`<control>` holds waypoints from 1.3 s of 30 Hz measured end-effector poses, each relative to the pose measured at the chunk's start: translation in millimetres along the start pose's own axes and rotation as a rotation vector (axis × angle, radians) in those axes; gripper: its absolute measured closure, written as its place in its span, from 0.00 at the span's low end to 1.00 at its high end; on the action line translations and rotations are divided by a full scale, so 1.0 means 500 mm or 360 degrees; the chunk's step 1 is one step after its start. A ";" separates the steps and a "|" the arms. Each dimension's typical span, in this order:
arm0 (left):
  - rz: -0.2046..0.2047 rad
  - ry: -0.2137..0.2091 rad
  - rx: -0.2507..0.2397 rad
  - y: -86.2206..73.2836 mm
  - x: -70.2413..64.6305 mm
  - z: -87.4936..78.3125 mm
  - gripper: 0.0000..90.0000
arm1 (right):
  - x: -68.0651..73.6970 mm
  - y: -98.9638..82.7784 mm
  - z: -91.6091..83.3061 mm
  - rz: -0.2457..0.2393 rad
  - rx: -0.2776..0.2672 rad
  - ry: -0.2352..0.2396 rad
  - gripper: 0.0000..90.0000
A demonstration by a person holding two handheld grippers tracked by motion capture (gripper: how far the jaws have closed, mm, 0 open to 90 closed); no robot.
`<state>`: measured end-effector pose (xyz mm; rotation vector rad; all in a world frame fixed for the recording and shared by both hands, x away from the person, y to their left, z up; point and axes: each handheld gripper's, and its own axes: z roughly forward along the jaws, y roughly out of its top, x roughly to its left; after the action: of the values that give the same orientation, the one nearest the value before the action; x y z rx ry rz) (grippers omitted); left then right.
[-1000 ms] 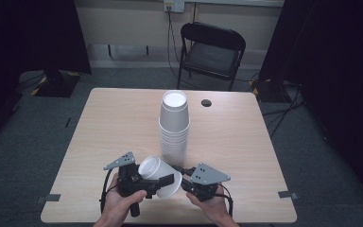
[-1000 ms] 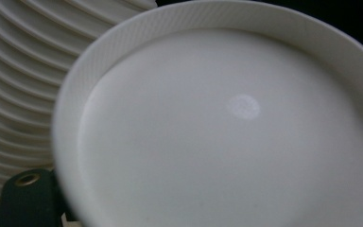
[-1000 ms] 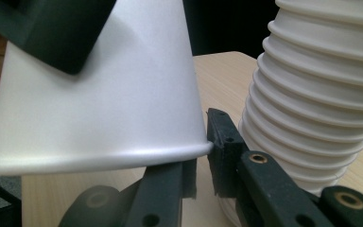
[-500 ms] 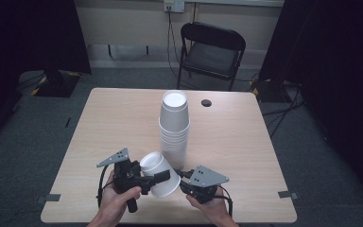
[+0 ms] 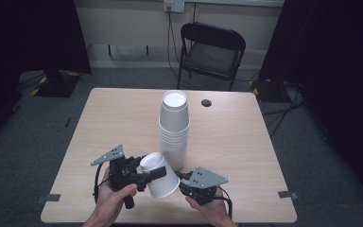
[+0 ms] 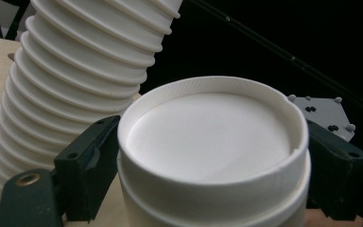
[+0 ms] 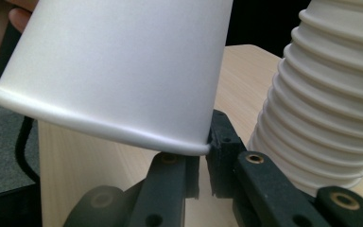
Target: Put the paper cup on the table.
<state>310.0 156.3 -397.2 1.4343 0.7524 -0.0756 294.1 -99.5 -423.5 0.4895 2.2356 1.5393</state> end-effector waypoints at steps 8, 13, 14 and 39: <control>0.0071 0.0021 -0.0013 0.005 0.002 -0.006 0.17 | 0.000 -0.004 0.002 0.0004 0.0053 0.0001 0.94; 0.0148 0.0067 -0.0015 0.007 0.001 -0.010 0.17 | 0.005 -0.007 0.006 0.0006 0.0092 0.0041 0.94; 0.0153 0.0077 -0.0018 0.007 0.000 -0.011 0.17 | 0.005 -0.008 0.007 0.0014 0.0108 0.0052 0.94; 0.0580 0.0141 0.0301 0.000 -0.012 -0.001 0.23 | -0.057 -0.019 0.017 0.0309 0.0653 0.0176 0.94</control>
<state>305.3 154.4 -394.2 1.7444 0.5554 0.2038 322.3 -109.6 -432.3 0.7746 2.6713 1.2126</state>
